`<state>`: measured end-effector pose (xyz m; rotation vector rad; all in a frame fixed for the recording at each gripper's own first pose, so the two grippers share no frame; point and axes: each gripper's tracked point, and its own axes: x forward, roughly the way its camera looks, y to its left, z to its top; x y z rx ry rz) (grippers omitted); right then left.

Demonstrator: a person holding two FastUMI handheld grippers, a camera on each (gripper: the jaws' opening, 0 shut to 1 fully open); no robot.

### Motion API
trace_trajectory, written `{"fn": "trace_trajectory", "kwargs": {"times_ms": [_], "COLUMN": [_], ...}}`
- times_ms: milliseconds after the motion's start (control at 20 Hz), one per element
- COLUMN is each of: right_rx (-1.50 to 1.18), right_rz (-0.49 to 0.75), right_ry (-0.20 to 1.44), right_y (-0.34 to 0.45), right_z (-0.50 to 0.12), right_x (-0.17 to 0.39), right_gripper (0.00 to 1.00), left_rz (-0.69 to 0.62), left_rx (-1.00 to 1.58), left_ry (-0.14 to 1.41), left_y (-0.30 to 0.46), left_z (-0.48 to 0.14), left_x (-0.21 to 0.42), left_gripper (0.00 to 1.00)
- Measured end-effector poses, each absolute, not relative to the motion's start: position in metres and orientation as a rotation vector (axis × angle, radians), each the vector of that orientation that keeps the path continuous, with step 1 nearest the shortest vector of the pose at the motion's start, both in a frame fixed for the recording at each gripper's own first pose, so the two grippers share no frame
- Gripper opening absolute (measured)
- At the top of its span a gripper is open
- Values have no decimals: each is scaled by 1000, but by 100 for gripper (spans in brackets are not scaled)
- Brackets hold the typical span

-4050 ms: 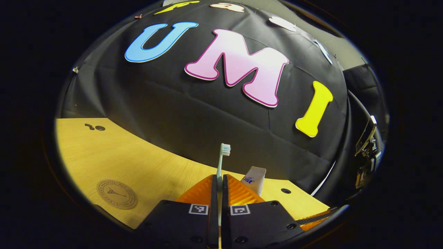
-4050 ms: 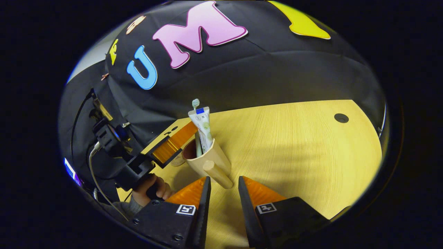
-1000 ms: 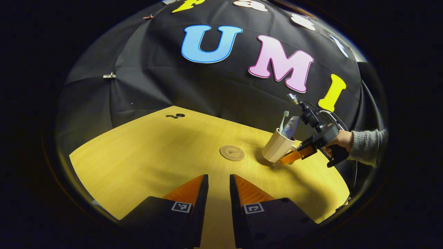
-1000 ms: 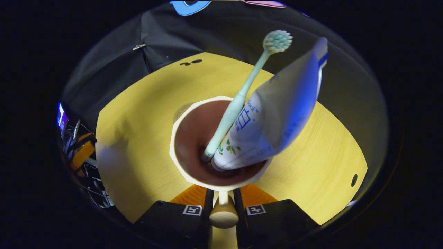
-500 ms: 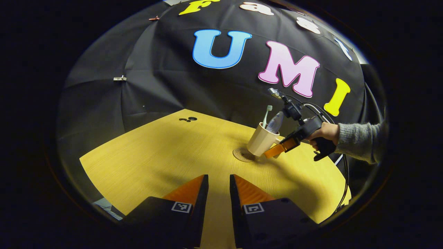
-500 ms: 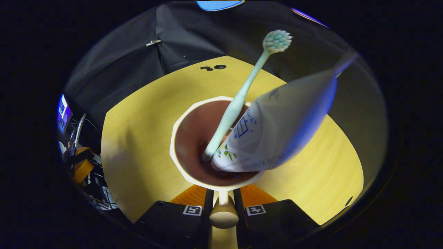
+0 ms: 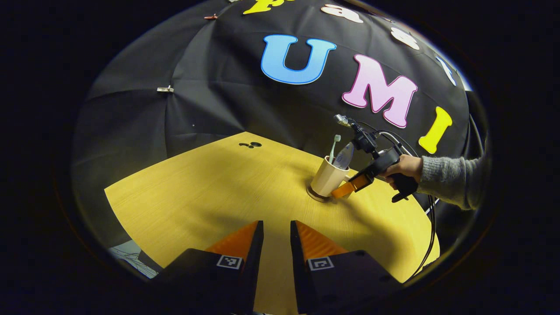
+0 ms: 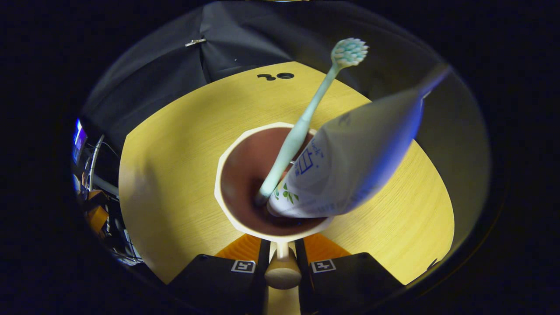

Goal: Put the toothbrush and toothpaste on the desktop into the cup, then pick up the cup and place it on the coaster on the desktop.

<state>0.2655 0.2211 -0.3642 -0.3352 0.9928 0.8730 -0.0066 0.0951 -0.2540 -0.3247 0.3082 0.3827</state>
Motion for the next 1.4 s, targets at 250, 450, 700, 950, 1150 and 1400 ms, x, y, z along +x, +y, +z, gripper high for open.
{"fn": "trace_trajectory", "kwargs": {"times_ms": [250, 450, 700, 950, 1150, 1400], "right_rx": [-347, -368, -354, -359, -364, -361], "right_rz": [857, 855, 850, 842, 834, 826], "right_ry": [1008, 1027, 1045, 1027, 1011, 990], "right_y": [222, 221, 220, 217, 214, 209], "right_z": [-369, -377, -379, -373, -365, -357], "right_x": [270, 268, 267, 267, 265, 257], "right_gripper": [31, 31, 31, 34, 48, 85], "left_rz": [384, 384, 385, 382, 380, 376], "left_rx": [-340, -346, -358, -354, -352, -329], "left_ry": [315, 318, 317, 320, 314, 304], "left_y": [97, 99, 102, 102, 99, 96], "left_z": [-259, -260, -261, -261, -257, -246], "left_x": [-6, -7, -6, -9, -14, -22], "left_gripper": [40, 40, 40, 40, 40, 40]}}
